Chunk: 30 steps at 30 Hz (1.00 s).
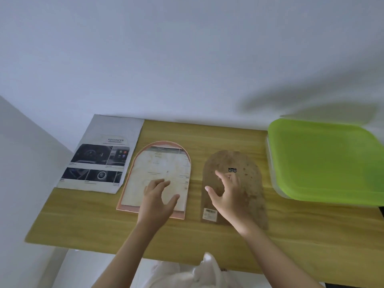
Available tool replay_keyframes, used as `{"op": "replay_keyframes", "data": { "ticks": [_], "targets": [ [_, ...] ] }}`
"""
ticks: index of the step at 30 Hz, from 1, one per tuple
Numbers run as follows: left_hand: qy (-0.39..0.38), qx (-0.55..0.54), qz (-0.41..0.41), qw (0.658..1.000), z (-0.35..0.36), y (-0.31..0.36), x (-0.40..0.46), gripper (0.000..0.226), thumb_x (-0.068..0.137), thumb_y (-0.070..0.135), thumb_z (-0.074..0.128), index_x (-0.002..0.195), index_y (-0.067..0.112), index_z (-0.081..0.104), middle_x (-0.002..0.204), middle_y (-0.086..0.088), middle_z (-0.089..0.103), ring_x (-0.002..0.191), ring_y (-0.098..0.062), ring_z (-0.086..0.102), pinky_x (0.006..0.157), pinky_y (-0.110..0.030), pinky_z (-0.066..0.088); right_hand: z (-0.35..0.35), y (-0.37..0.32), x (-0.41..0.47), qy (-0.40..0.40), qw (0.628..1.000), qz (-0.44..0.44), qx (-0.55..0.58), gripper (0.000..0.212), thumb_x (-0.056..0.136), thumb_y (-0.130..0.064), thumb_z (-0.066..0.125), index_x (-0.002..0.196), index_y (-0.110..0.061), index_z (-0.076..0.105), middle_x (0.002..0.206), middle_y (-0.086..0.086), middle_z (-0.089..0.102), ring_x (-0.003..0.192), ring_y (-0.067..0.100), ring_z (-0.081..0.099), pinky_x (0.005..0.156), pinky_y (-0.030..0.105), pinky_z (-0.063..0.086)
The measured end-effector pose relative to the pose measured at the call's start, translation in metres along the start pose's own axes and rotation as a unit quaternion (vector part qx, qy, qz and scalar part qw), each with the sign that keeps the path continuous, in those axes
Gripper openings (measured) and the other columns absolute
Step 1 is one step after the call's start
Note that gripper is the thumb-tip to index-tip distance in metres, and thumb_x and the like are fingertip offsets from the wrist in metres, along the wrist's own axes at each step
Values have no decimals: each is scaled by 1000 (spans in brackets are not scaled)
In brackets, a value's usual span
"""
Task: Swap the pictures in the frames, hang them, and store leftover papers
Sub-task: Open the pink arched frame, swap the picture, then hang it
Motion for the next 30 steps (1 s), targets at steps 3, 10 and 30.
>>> {"op": "replay_keyframes", "data": {
  "ticks": [3,10,30],
  "targets": [
    [6,27,-25,999,-28,-39,19,55,78,35,71,126,14,54,128,-2,50,121,-18,43,95,-25,33,34,-25,25,-41,999,-1,-19,54,78,-38,72,126,-17,57,101,-3,47,102,16,44,86,37,47],
    [-128,109,-44,985,-34,-106,53,109,52,65,75,143,33,26,142,3,23,129,-24,23,107,-48,33,99,-51,81,-170,979,13,-115,65,80,-51,64,137,-28,43,113,1,41,115,20,35,98,35,34],
    [-182,148,-1,972,-22,-121,63,119,48,66,76,144,38,11,143,4,14,127,-22,21,108,-44,28,131,-53,121,-261,941,90,-194,92,54,-51,84,131,-26,40,131,2,33,126,23,26,101,38,28]
  ]
}}
Point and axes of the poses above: each hand's wrist, its own x-axis towards the middle knuckle, its own z-axis out of the palm, y = z × x, the point moved 10 cm from there along x, towards the middle knuckle
